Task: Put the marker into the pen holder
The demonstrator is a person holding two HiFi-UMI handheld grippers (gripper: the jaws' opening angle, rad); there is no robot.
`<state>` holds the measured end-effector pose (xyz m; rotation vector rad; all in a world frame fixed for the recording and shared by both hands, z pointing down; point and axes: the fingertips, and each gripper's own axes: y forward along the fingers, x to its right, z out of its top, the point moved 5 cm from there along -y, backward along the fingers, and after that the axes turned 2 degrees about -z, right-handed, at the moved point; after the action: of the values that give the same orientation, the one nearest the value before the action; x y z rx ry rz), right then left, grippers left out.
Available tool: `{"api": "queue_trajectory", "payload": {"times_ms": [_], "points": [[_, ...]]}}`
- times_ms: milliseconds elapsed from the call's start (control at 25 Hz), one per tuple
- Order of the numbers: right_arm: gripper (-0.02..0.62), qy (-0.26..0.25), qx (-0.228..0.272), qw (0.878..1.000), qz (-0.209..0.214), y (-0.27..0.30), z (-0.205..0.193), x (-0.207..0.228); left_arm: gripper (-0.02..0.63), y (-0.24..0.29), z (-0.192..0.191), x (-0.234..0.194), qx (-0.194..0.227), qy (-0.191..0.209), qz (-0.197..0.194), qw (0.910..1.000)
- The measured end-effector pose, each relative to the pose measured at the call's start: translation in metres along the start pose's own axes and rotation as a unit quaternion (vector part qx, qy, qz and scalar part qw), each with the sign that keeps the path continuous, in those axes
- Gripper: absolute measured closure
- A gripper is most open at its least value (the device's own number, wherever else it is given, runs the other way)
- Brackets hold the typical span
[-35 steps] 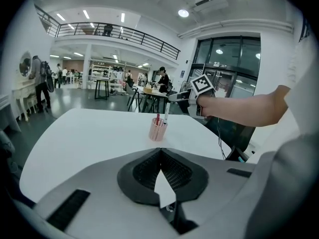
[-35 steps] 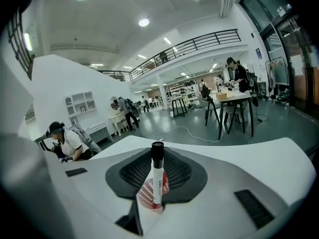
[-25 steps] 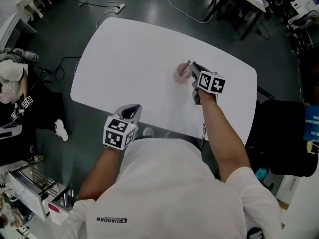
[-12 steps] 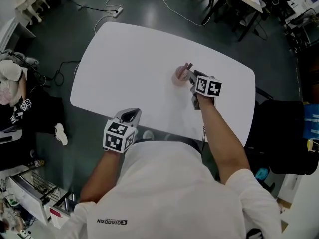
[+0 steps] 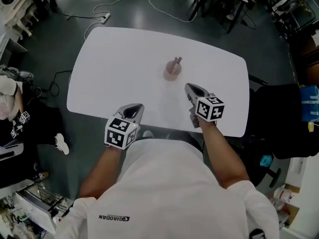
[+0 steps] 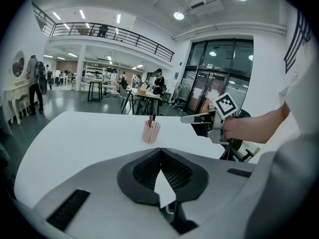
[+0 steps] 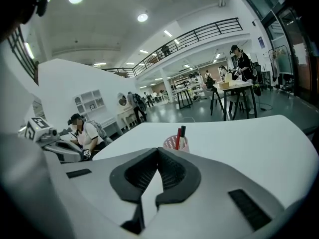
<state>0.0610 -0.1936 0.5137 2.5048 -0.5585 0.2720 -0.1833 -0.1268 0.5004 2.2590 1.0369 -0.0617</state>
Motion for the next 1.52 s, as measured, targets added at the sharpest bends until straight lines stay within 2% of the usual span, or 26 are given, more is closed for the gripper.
{"api": "queue_trajectory", "payload": {"times_ms": [280, 480, 720, 840, 960, 1200, 1360, 1520], "points": [[0.577, 0.02, 0.024, 0.998, 0.053, -0.076, -0.014, -0.032, 0.58, 0.017, 0.016, 0.036, 0.0, 0.025, -0.031, 0.9992], [0.577, 0.008, 0.028, 0.998, 0.06, -0.116, -0.018, -0.032, 0.58, 0.02, 0.033, 0.084, 0.017, 0.077, -0.052, 0.9955], [0.577, 0.012, 0.037, 0.998, 0.057, -0.164, -0.034, -0.027, 0.58, 0.033, 0.021, 0.129, -0.005, 0.055, -0.063, 0.9965], [0.577, 0.022, 0.052, 0.997, 0.057, -0.194, -0.046, -0.023, 0.58, 0.035, 0.014, 0.165, -0.014, 0.067, -0.075, 0.9948], [0.577, 0.032, 0.054, 0.996, 0.063, -0.217, -0.059, -0.015, 0.58, 0.036, 0.012, 0.196, -0.012, 0.073, -0.074, 0.9945], [0.577, 0.009, 0.062, 0.996, 0.069, -0.262, -0.075, -0.006, 0.58, 0.027, 0.006, 0.243, -0.003, 0.073, -0.054, 0.9959], [0.577, 0.002, 0.066, 0.994, 0.083, -0.268, -0.082, -0.011, 0.58, 0.01, -0.006, 0.25, 0.002, 0.063, -0.035, 0.9974], [0.577, 0.0, 0.062, 0.994, 0.096, -0.264, -0.086, -0.023, 0.58, -0.001, -0.023, 0.243, -0.018, 0.061, -0.026, 0.9976]]}}
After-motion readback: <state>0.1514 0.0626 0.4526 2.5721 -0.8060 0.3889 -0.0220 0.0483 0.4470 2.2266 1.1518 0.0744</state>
